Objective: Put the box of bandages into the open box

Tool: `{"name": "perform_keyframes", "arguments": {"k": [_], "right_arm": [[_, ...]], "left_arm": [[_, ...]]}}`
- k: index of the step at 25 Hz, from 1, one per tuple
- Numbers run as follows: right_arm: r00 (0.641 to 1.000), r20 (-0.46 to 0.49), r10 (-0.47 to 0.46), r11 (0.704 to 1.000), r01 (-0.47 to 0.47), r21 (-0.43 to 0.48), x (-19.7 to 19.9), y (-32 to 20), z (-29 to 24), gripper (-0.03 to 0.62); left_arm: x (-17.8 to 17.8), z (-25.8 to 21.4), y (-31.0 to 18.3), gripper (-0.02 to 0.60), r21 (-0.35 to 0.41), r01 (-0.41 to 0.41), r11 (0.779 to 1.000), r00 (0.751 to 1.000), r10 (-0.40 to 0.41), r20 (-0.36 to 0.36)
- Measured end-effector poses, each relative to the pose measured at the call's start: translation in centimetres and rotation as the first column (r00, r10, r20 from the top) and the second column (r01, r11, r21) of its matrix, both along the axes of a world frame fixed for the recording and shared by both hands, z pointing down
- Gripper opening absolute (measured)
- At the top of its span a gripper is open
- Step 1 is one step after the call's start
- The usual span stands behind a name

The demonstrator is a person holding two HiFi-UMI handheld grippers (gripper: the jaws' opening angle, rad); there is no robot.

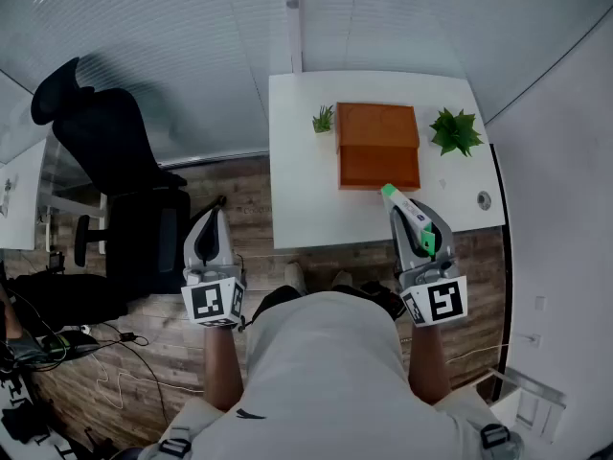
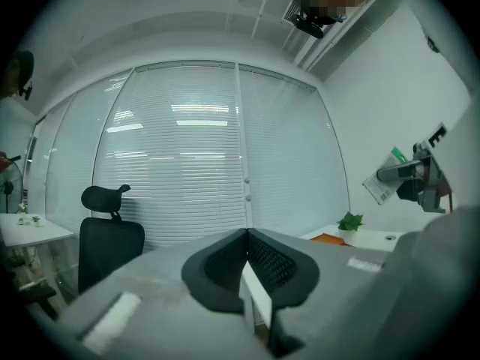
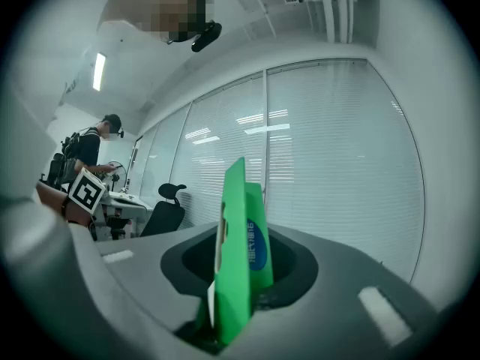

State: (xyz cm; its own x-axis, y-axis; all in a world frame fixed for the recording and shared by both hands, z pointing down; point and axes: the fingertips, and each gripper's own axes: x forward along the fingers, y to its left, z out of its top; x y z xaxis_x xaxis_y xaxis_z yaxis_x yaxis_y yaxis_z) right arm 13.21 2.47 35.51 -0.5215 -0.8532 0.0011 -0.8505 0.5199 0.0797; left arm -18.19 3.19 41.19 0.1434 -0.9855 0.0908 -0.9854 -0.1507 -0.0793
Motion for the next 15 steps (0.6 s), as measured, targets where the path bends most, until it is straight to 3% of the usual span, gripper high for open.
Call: {"name": "perform_keyframes", "arguments": {"k": [15], "right_arm": [[1.000,0.026,0.018,1.000,-0.017,-0.008,0.36,-0.26,0.26,0.097]], "left_arm": [[0.12,0.36,-0.30,0.006,-0.004,-0.006,1.000,1.000,0.006,-0.006]]}}
